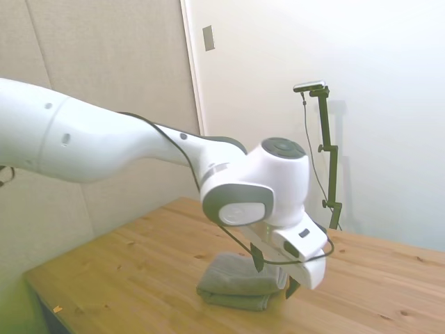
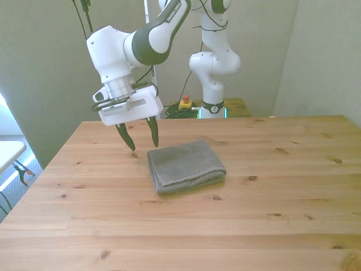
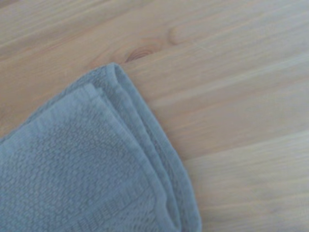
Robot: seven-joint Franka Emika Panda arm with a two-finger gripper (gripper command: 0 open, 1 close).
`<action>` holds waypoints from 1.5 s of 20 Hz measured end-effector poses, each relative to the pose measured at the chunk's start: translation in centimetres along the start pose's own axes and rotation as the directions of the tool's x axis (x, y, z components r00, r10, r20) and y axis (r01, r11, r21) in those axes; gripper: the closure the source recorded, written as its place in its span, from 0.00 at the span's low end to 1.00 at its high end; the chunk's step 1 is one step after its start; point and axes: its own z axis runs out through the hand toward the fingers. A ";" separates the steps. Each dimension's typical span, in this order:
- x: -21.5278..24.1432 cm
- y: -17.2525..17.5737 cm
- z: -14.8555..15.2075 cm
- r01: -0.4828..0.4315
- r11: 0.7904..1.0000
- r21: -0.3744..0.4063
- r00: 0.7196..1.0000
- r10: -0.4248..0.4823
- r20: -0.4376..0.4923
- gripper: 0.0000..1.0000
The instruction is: Unfold the towel
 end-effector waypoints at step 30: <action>0.0 -1.8 4.0 0.038 0.998 0.047 0.996 -0.042 0.084 1.00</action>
